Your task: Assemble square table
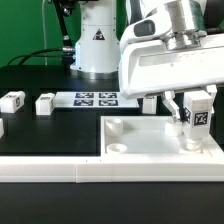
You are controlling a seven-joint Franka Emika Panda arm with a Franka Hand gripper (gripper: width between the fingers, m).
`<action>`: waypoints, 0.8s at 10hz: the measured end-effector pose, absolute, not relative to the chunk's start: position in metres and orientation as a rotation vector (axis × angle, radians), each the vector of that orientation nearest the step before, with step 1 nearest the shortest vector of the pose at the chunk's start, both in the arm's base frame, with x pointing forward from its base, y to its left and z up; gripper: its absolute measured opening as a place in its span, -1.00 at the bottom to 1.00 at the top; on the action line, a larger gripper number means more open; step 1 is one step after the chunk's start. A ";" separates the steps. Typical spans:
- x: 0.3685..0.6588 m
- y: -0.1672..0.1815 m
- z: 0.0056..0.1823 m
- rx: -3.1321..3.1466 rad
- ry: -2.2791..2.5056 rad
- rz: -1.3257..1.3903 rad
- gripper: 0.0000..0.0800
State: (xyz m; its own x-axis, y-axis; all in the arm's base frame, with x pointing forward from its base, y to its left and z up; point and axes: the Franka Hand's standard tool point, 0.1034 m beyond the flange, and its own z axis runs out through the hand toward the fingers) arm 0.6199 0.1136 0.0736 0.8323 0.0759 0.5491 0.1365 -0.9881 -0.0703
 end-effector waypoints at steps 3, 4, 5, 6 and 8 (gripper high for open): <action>0.618 0.108 0.069 -2.913 -0.172 -0.854 -0.28; 0.617 0.108 0.067 -2.914 -0.172 -0.851 -0.28; 0.616 0.110 0.063 -2.914 -0.174 -0.846 -0.28; 0.616 0.112 0.061 -2.910 -0.176 -0.855 -0.28; 0.617 0.114 0.060 -2.903 -0.179 -0.876 -0.28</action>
Offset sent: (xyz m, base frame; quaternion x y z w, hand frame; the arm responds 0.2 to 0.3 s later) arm -0.0049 -0.0029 -0.0053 -0.0023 -0.0004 0.0013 1.0000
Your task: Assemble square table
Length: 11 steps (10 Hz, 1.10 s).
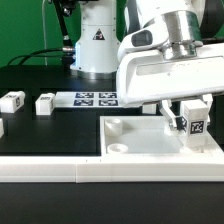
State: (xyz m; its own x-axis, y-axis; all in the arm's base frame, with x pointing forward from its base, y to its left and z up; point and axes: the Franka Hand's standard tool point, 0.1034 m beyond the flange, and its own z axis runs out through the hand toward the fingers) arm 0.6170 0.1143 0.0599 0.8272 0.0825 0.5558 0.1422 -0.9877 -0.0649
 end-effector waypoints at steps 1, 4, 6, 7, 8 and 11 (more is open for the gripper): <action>0.617 0.114 0.060 -2.904 -0.179 -0.877 -0.28; 0.616 0.114 0.059 -2.908 -0.179 -0.862 -0.05; 0.616 0.114 0.059 -2.908 -0.179 -0.861 0.53; 0.616 0.114 0.059 -2.908 -0.179 -0.861 0.53; 0.616 0.114 0.059 -2.908 -0.179 -0.861 0.61; 0.620 0.111 0.071 -2.914 -0.188 -0.846 0.62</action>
Offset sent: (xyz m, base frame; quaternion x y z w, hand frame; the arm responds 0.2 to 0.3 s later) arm 0.0000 0.0000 0.0000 0.0000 0.0000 0.0000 1.0000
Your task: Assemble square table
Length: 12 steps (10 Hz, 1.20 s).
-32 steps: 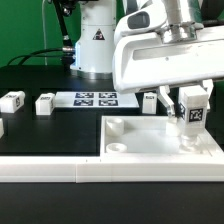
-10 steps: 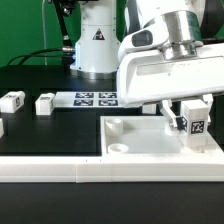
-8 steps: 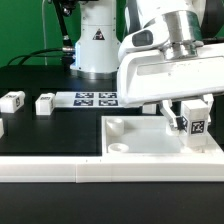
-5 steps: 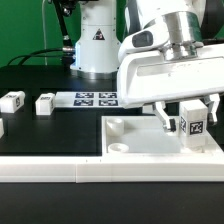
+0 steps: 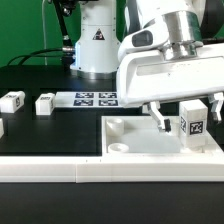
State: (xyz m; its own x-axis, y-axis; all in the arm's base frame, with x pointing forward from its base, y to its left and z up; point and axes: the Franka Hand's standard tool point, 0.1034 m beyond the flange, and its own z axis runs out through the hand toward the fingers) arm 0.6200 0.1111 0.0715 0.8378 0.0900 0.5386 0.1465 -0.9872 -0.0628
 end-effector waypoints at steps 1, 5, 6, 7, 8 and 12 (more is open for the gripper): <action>0.624 0.109 0.085 -2.915 -0.192 -0.843 0.62; 0.633 0.100 0.104 -2.919 -0.182 -0.841 0.62; 0.633 0.100 0.104 -2.919 -0.183 -0.841 0.62; 0.630 0.102 0.100 -2.937 -0.189 -0.748 0.62; 0.630 0.105 0.096 -2.953 -0.180 -0.642 0.62; 0.627 0.118 0.091 -2.989 -0.141 -0.187 0.62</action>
Offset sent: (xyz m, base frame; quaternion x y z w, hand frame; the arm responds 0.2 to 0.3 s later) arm 0.0120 -0.0036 0.0237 0.0308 -0.0094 0.0138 0.9994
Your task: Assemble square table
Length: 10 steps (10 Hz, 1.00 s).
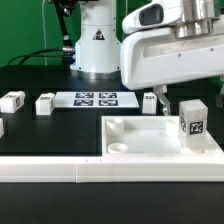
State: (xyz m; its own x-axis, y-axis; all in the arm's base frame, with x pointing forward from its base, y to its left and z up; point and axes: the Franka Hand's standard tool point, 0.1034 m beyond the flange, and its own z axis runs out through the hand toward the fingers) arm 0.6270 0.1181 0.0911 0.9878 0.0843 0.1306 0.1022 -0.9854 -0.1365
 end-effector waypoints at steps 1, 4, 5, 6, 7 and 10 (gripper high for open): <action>0.626 0.118 0.091 -2.989 -0.148 -0.091 0.62; 0.621 0.109 0.085 -2.978 -0.164 0.165 0.62; 0.627 0.107 0.086 -2.984 -0.134 0.134 0.62; 0.628 0.109 0.086 -2.988 -0.104 0.123 0.62; 0.627 0.111 0.086 -2.987 -0.101 0.124 0.62; 0.628 0.112 0.086 -2.986 -0.103 0.123 0.62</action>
Offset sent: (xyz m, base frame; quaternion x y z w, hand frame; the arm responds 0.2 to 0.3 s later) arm 0.0057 -0.0200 -0.0030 -0.0120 -0.1821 -0.0259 0.9829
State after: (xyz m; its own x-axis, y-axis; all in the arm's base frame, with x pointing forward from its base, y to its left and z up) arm 0.6277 0.1122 0.0863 0.9943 0.0743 -0.0762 0.0620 -0.9863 -0.1529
